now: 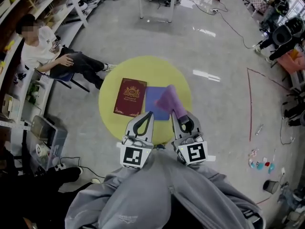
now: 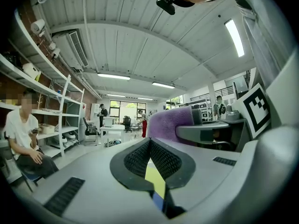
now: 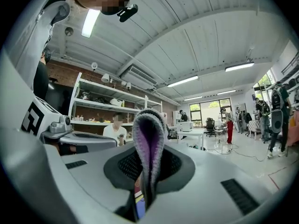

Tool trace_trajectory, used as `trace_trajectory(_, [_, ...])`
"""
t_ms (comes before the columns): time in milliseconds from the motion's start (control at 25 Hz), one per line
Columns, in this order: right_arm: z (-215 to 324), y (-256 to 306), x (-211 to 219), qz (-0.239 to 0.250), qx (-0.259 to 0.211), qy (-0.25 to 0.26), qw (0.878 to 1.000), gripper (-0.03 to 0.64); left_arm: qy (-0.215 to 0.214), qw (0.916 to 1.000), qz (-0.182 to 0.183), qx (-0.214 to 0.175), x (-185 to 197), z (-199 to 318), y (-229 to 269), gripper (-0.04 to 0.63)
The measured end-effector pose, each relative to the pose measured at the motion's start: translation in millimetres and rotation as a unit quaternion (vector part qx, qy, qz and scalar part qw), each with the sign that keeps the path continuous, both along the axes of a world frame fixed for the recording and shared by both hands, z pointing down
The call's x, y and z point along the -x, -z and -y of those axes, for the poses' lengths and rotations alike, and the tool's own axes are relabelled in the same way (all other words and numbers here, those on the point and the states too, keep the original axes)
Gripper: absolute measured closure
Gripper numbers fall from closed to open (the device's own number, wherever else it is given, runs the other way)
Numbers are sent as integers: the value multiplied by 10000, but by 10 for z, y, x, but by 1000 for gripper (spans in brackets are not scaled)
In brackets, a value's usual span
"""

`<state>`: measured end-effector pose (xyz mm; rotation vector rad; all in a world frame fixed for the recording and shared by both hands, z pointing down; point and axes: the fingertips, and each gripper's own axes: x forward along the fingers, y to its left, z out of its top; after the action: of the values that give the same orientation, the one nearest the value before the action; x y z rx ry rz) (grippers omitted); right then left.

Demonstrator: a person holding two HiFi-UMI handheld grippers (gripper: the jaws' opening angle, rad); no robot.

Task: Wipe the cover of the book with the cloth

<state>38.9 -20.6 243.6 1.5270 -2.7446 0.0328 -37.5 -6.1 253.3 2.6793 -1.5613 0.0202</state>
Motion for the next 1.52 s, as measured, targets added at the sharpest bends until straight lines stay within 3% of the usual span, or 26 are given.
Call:
trace_trajectory(400, [724,-115,-192,52,82,446,9990,557,410,9991,93,81,-202,648,-107,578])
trace_trajectory(960, [905,-373,-151,4,298,497,9983,557,428,9979,84,471,-71,768,-407,578])
trace_trajectory(1200, [1049,-611,4,-156,663,549,9962,558,339,9965,157,742,81,890,-618,578])
trace_trajectory(1520, [1435,-1307,363,-152,1283,1014,9864,557,194,9909,379,1277,255,1111,-1402,578])
